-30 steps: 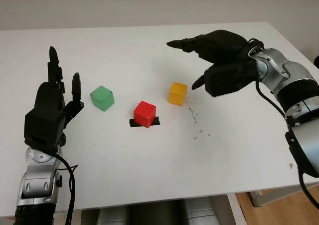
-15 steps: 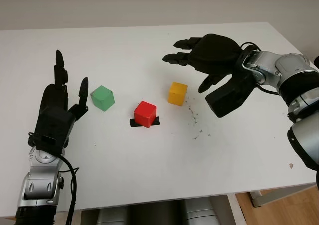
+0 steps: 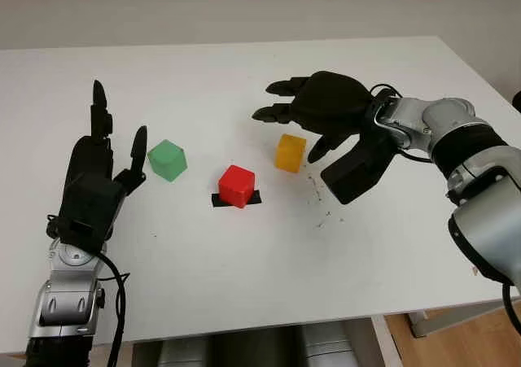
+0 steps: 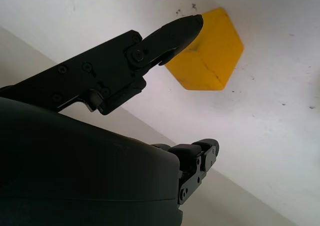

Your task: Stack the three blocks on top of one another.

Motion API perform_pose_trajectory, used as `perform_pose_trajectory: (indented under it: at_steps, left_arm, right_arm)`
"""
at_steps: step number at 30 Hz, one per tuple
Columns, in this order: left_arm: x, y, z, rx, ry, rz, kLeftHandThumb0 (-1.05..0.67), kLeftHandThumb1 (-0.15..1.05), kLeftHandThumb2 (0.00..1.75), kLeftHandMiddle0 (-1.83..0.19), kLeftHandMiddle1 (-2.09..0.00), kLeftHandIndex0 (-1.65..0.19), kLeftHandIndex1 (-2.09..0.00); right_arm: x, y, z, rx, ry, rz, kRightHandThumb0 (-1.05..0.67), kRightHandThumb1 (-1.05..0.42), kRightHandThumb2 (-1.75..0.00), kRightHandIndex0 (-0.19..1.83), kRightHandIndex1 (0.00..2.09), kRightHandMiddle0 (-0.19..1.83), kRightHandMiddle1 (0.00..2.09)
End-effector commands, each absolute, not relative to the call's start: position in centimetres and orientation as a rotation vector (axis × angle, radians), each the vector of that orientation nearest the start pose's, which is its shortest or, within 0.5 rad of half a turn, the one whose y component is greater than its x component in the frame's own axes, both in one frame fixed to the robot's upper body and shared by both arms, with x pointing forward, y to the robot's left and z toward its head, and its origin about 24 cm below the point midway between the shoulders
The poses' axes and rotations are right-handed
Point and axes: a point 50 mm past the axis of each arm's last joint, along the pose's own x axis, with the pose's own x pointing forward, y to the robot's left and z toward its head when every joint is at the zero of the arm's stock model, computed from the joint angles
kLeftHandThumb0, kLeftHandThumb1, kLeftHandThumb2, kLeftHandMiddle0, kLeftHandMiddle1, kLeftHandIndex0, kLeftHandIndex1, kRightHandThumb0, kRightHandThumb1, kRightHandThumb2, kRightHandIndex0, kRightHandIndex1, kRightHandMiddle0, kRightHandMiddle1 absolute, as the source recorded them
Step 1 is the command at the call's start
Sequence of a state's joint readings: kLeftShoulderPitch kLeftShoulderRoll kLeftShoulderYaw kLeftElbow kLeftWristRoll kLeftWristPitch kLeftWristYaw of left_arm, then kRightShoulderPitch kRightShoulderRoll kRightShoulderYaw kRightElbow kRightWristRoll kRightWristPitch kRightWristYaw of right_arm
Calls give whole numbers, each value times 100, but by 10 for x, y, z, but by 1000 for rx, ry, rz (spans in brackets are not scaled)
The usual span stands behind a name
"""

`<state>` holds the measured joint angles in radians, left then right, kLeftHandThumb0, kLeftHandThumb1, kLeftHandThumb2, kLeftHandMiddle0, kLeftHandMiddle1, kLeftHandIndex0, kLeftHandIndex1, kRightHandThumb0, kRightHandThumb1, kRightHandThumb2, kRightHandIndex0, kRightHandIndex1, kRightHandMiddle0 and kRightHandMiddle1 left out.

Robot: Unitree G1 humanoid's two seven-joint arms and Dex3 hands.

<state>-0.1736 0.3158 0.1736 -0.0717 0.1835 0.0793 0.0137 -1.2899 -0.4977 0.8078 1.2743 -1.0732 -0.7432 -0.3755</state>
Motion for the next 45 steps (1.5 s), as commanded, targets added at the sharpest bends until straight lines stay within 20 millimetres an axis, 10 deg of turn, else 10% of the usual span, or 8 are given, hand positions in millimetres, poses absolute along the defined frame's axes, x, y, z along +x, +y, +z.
perform_pose_trajectory:
  at_steps: [1,45]
  left_arm:
    - [278,233,120,479,-195,184,-78,105,70,19,0,19,0]
    - [273,235,120,507,-175,175,-78,105,68,19,0,19,0]
  right_arm:
    - [398,-134,173,-1859,-701,637,-53,-79,-5,28,7,35,9]
    - [401,-145,159,-1980,-664,568,-37,-84,-6,31,6,70,14]
